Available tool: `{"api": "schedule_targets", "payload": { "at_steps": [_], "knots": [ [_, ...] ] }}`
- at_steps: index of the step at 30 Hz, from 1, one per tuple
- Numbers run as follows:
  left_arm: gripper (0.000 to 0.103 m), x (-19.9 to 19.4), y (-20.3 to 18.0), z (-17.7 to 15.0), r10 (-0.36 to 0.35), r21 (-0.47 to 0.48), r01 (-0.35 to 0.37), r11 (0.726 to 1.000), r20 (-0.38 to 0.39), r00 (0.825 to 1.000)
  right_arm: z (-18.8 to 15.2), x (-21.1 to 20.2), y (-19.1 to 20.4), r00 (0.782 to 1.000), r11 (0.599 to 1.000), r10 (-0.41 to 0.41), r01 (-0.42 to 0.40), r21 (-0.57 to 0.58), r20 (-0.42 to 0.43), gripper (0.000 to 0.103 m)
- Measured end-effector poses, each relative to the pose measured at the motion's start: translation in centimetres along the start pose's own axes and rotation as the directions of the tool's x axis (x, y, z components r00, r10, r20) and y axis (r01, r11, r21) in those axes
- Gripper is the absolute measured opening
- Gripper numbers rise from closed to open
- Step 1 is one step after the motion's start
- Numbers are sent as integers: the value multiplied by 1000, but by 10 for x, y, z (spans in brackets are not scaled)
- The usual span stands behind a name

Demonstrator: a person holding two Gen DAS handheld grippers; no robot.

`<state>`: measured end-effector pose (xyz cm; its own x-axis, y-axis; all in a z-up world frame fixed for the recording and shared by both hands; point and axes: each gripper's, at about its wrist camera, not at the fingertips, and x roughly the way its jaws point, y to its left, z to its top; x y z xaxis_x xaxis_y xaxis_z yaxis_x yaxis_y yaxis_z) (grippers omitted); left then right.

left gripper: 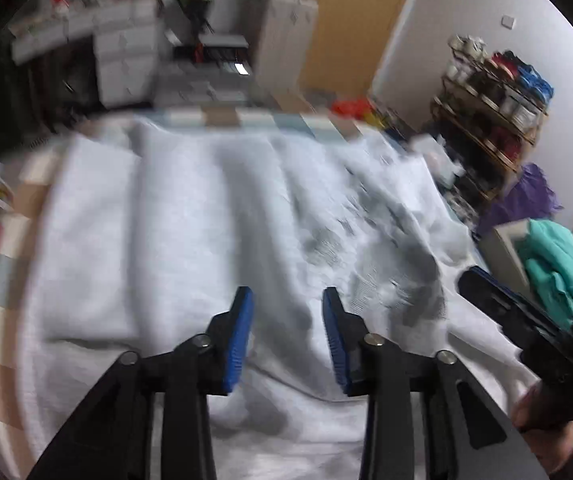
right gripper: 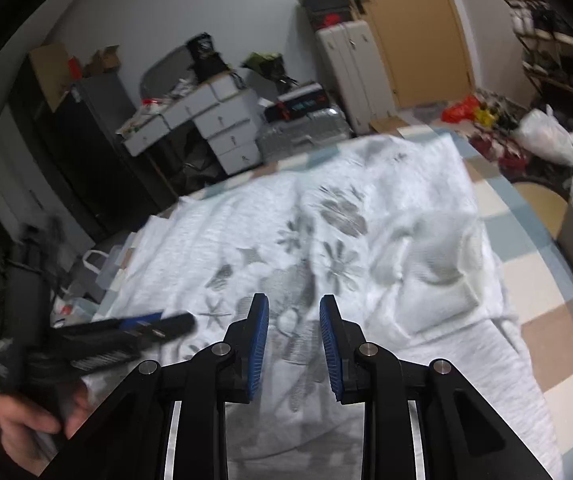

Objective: Fold large clothes

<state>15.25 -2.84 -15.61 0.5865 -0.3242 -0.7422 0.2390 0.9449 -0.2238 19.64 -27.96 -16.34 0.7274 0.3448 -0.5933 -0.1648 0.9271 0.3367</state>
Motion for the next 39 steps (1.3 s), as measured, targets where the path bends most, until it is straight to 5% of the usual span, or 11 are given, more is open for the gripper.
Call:
{"api": "schedule_targets", "payload": {
  "at_steps": [3, 6, 9, 14, 16, 20, 23, 28, 30, 32, 39],
  "knots": [
    [42, 40, 11, -12, 16, -19, -18, 1000, -124, 992, 0, 2, 15, 997, 997, 73, -73, -31, -5, 55],
    [42, 55, 7, -22, 50, 69, -42, 997, -123, 991, -10, 34, 24, 983, 993, 108, -115, -38, -146, 54],
    [42, 43, -2, -23, 97, 109, -84, 990, -115, 989, -34, 76, 29, 948, 996, -13, -18, -92, -318, 39],
    [42, 9, 5, -24, 23, 65, -22, 998, -29, 999, -21, 42, 41, 973, 992, -4, -25, -120, -230, 31],
    [42, 29, 3, -29, 43, 81, -36, 996, -89, 995, -15, 23, 38, 984, 994, -21, 2, -106, -175, 33],
    [41, 72, -10, -34, 114, 148, -91, 985, -156, 981, -34, 60, 23, 941, 992, -94, 60, -113, -326, 31],
    [41, 62, -17, -31, 130, 172, -104, 980, -144, 981, -34, 61, 29, 940, 987, -108, 62, -150, -324, 30],
    [41, 51, -8, -29, 96, 127, -83, 988, -101, 990, -8, 2, 28, 993, 993, -56, 44, -111, -105, 35],
    [41, 46, 3, -33, 77, 105, -65, 992, -124, 989, 0, -18, 11, 992, 992, -116, 113, -56, -47, 50],
    [41, 38, 6, -34, 61, 103, -49, 993, -116, 991, 6, -42, -16, 990, 991, -125, 127, 36, -59, 51],
    [41, 6, -8, -45, 50, 171, -29, 985, -118, 992, -54, -84, -49, 908, 955, -277, 222, -198, -313, 70]
  ]
}}
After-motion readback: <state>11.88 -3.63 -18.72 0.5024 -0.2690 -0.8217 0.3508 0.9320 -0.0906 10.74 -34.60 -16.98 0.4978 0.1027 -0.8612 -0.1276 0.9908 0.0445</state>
